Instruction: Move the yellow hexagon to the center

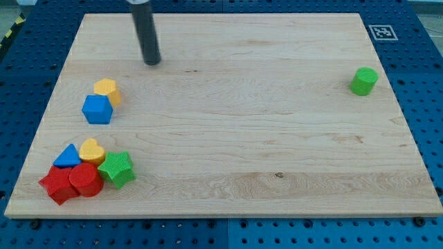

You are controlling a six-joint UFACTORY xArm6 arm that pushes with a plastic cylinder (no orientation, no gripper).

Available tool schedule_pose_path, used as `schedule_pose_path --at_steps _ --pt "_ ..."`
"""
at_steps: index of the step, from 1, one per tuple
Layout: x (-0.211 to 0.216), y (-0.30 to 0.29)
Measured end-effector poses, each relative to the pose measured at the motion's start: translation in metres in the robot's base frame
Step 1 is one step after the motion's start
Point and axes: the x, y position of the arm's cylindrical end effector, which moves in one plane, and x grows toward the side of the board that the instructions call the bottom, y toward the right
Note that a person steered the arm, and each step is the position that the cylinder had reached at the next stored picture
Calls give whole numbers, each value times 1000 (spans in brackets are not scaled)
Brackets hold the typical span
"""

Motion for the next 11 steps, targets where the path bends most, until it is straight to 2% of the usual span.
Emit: schedule_pose_path --at_steps 2,3,6,10,11 --pt "0 -90" --pt "12 -99" --pt "96 -84" --pt "103 -16" --pt "94 -9"
